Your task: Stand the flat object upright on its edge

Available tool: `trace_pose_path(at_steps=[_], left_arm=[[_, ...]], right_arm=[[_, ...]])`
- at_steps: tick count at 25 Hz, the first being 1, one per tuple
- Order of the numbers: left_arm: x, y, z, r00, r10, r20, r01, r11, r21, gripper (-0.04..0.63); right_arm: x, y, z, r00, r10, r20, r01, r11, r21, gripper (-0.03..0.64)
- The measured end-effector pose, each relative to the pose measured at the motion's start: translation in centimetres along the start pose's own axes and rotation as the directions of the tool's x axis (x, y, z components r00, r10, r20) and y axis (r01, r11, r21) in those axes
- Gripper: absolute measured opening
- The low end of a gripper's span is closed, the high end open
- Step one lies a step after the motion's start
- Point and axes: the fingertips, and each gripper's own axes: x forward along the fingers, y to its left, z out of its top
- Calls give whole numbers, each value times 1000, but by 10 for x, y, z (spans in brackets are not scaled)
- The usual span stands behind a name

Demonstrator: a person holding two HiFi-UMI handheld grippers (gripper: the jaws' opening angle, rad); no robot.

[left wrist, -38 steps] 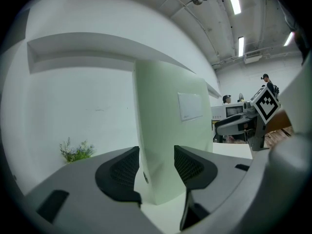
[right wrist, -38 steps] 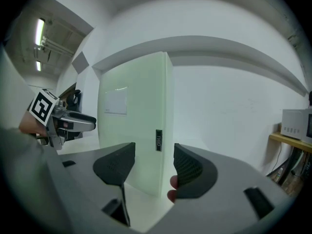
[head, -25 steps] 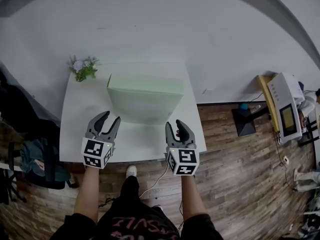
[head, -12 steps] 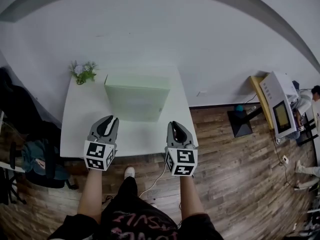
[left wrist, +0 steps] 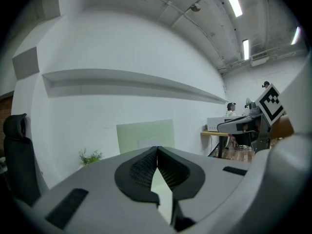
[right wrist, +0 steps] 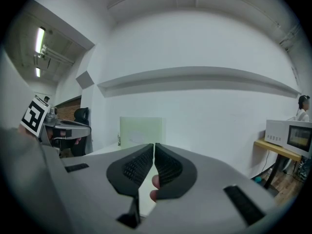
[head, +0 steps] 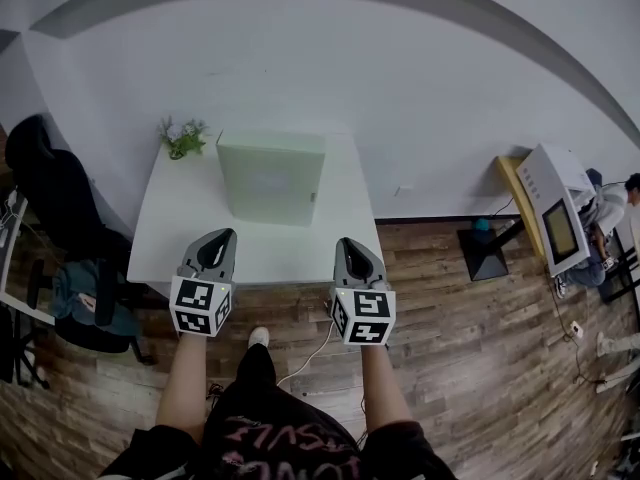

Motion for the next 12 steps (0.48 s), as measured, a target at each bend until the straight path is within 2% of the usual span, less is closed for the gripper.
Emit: trace_pose_path(at_steps=[7, 12], left_arm=[[-18, -16, 9, 1000, -11, -7, 12, 1000, 27, 15], [-14, 4, 11, 1000, -9, -1, 9, 1000, 12, 15]], right_arm=[[-13, 5, 10, 1000, 23, 3, -23, 1000, 1, 28], [0, 11, 16, 1000, 15, 0, -15, 1000, -4, 26]])
